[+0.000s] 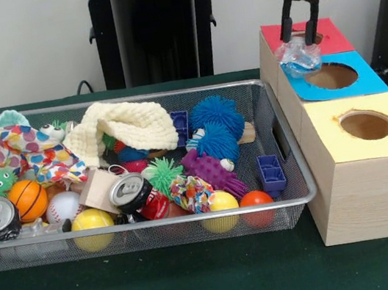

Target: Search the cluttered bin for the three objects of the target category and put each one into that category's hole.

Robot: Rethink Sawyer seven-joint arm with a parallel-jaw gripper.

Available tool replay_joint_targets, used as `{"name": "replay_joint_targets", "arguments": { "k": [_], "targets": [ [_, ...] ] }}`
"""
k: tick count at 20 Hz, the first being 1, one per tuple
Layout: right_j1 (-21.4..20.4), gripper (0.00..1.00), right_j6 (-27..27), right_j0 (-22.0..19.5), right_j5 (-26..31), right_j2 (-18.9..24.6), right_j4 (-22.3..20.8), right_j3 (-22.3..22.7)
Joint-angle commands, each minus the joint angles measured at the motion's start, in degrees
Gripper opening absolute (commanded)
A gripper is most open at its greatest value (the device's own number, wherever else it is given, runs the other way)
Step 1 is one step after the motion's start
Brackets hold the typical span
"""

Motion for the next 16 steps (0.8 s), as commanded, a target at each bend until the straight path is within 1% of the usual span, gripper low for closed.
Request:
{"name": "replay_joint_targets", "arguments": {
  "k": [1,8,16],
  "targets": [
    [1.81,0.0,10.89,-0.95,-2.21,3.55,1.76,-2.54],
    [1.78,0.0,12.31,0.83,-0.59,2.26,2.41,-3.52],
    [2.14,0.0,12.36,1.06,-0.79,2.22,2.72,-3.93]
  ]
}}
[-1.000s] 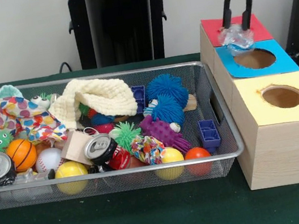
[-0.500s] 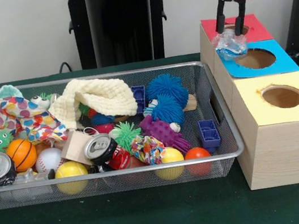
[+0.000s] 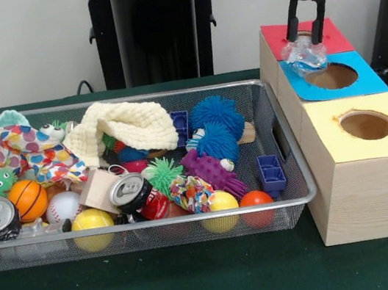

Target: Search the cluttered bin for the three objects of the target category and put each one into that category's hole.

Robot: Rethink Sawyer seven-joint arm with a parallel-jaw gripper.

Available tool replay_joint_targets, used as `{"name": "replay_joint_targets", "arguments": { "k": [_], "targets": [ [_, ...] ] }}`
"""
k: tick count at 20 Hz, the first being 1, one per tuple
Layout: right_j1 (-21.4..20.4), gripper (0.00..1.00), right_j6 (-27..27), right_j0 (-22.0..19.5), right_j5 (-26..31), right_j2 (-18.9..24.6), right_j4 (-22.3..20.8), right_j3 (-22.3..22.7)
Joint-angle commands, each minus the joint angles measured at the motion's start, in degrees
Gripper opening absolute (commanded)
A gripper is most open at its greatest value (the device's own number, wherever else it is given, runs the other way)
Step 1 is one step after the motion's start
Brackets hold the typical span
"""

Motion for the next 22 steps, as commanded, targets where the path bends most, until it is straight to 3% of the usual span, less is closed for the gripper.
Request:
{"name": "replay_joint_targets", "arguments": {
  "k": [1,22],
  "targets": [
    [1.94,0.0,12.3,-0.15,-1.0,2.21,2.51,-3.64],
    [3.35,0.0,14.26,2.5,0.59,1.65,4.19,-5.45]
  ]
}}
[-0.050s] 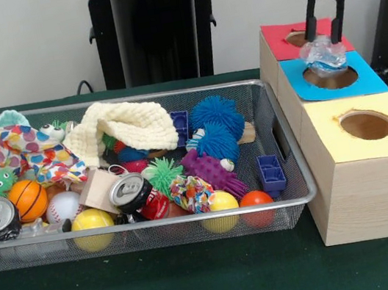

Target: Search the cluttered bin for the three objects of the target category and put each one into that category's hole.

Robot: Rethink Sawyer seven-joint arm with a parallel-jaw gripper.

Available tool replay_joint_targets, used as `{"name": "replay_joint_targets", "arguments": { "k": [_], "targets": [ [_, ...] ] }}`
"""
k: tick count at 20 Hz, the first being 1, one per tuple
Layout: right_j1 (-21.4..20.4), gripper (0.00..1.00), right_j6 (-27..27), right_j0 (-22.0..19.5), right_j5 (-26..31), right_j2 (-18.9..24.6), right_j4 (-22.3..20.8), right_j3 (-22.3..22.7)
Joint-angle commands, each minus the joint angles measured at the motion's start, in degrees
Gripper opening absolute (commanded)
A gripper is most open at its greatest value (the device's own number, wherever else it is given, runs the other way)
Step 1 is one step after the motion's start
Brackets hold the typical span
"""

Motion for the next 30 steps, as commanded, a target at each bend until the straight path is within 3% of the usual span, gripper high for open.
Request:
{"name": "replay_joint_targets", "arguments": {
  "k": [1,16,17,30],
  "targets": [
    [2.68,0.0,14.26,0.56,0.58,1.53,3.24,-2.75],
    [3.79,0.0,13.72,1.61,1.38,0.14,3.68,-3.61],
    [4.01,1.0,13.95,1.95,1.62,-0.3,3.68,-3.86],
    [4.54,1.0,13.28,2.11,3.02,-0.89,3.62,-4.78]
  ]
}}
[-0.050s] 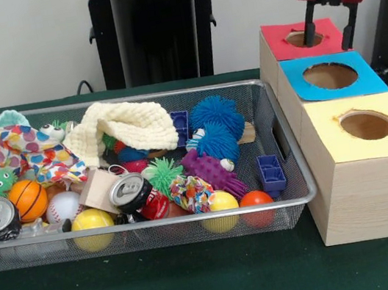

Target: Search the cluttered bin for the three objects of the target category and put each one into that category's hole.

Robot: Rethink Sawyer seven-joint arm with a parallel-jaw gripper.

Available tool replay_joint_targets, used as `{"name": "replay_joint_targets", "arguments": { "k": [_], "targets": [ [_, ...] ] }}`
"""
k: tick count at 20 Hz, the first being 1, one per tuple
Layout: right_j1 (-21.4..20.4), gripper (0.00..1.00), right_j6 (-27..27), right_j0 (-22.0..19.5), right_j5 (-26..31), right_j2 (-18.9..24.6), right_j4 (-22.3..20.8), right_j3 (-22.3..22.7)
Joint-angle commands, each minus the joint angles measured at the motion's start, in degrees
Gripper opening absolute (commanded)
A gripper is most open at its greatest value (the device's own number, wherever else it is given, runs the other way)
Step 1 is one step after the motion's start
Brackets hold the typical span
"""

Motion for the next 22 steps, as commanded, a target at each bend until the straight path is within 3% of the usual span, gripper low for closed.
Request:
{"name": "replay_joint_targets", "arguments": {
  "k": [1,9,12,16,22],
  "targets": [
    [1.75,1.0,13.42,0.06,3.35,0.4,2.33,-3.41],
    [-2.69,1.0,10.44,-1.36,4.54,-0.21,0.64,-0.39],
    [-4.09,1.0,7.11,-4.84,2.26,2.16,-0.34,1.69],
    [-4.78,1.0,5.92,-6.0,3.16,1.81,-1.5,1.21],
    [-3.94,1.0,5.13,-7.74,-0.33,2.75,-2.86,0.39]
  ]
}}
